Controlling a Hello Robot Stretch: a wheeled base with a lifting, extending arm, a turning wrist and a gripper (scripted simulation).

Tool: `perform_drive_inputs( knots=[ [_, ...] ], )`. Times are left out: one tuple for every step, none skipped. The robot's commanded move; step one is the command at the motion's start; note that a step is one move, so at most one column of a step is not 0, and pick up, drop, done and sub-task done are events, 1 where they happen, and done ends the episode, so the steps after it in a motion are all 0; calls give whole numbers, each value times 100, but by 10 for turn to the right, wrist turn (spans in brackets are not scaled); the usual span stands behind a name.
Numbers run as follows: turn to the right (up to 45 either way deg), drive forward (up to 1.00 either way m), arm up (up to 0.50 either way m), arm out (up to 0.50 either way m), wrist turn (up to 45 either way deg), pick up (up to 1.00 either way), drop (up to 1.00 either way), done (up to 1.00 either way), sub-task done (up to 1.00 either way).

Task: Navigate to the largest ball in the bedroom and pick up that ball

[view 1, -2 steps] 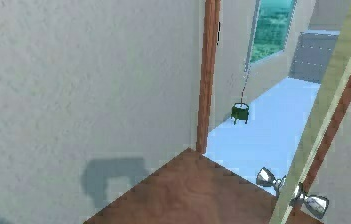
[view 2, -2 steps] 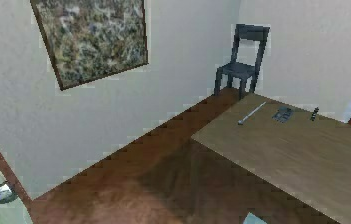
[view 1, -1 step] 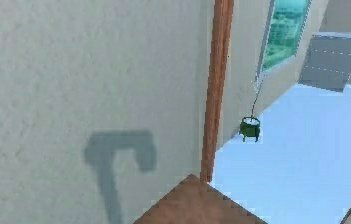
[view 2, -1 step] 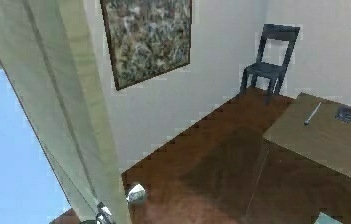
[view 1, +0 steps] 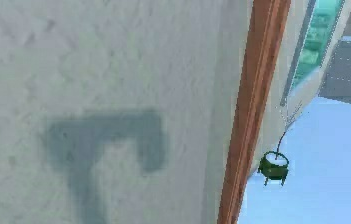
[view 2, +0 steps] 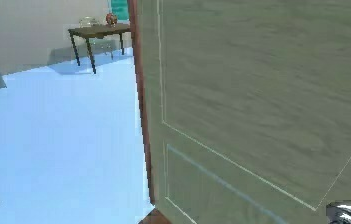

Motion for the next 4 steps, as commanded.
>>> perform_drive_inputs(
  knots=[
    [450,0,0,0,0,0,0,0,0],
    [150,0,0,0,0,0,0,0,0],
    [0,95,0,0,0,0,0,0,0],
    [240,0,0,0,0,0,0,0,0]
  ],
)
